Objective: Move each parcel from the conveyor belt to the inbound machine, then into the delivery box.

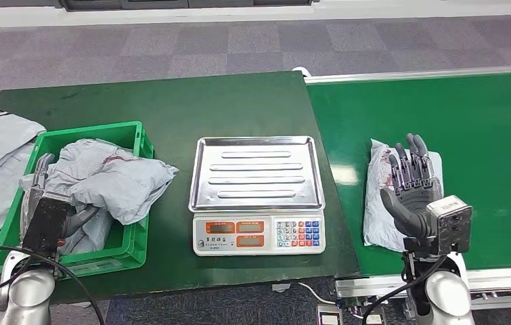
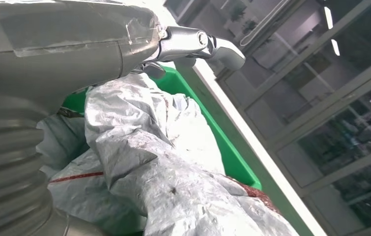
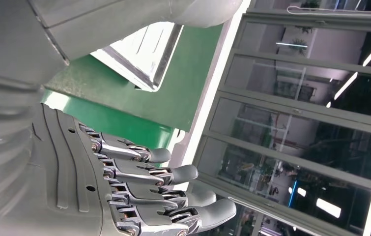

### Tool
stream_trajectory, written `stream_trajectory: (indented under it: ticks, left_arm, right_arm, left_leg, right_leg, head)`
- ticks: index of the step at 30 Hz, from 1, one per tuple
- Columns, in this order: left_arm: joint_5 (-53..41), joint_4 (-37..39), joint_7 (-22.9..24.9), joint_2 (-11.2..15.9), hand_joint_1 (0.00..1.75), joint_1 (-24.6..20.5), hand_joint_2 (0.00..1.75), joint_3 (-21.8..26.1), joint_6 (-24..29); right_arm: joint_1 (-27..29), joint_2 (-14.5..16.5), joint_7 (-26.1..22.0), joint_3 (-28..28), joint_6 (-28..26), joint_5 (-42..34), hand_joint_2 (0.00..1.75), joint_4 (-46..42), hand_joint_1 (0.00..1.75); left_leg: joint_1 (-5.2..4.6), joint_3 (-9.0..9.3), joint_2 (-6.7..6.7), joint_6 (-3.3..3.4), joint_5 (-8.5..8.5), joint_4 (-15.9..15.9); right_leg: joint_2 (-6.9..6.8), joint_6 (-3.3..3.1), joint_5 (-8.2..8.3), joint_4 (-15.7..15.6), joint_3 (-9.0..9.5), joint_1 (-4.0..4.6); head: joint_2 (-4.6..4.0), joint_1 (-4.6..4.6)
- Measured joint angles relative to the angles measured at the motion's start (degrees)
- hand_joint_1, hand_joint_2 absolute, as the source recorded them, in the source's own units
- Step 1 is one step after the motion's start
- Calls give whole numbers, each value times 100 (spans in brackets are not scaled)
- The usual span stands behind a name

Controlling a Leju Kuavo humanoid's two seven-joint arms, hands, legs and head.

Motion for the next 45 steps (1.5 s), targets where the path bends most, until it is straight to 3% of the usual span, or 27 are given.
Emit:
stream_trajectory:
  ticks: [24, 26, 30, 32, 34, 37, 42, 45]
  left_arm:
    - [-208, -6, 148, 0, 0, -20, 175, 90, 143]
    - [-603, -10, 320, 1, 0, -31, 175, 120, 535]
    - [-1988, -82, 863, 14, 0, -73, 175, 298, 1854]
    - [-3416, -210, 1392, 5, 0, -73, 175, 398, 2558]
    - [-5049, -361, 1916, -6, 0, -79, 175, 508, 2917]
    - [-6027, -498, 2341, 23, 0, -98, 175, 594, 2910]
    - [-6037, -525, 2668, 190, 0, -229, 175, 630, 2803]
    - [-6036, -523, 3117, 436, 0, -238, 175, 613, 2629]
  right_arm:
    - [12, -20, -1, -10, 1, -4, 175, 0, 0]
    - [14, -20, -3, -10, 1, -4, 175, 0, 0]
    - [20, -20, 15, -10, -5, 0, 175, 0, 0]
    - [22, -22, 49, -10, -19, 9, 175, 0, 0]
    - [23, -31, 72, -10, -33, 14, 175, 1, 0]
    - [19, -61, 77, -11, -58, 13, 175, 2, 0]
    - [-11, -164, 85, -19, -104, -17, 175, 6, 0]
    - [-68, -227, 97, -46, -95, -53, 175, 23, 0]
  left_leg:
    - [0, 1, 0, 0, 0, 0]
    - [0, 1, 0, 0, 0, 0]
    - [1, 1, 1, 0, 0, 0]
    - [2, 1, 1, 0, 0, 0]
    - [2, 1, -3, 0, 0, 0]
    - [2, 1, -7, 0, 0, 0]
    - [2, 3, -5, -1, 1, 0]
    - [3, 5, 3, -5, 3, 0]
  right_leg:
    - [1, 0, 0, 0, -1, 0]
    - [1, 0, 0, 0, -1, 1]
    - [2, -1, 0, 1, -1, 3]
    - [1, 0, 0, 1, 0, 4]
    - [-3, 0, -1, 0, 3, 3]
    - [-5, 0, -2, 0, 3, 2]
    - [-4, -1, -1, 0, 4, 3]
    - [3, -7, 3, 1, 1, 8]
  head:
    - [0, 0]
    - [0, 0]
    - [0, 0]
    - [0, 0]
    - [0, 0]
    - [0, 0]
    - [0, 0]
    - [0, 0]
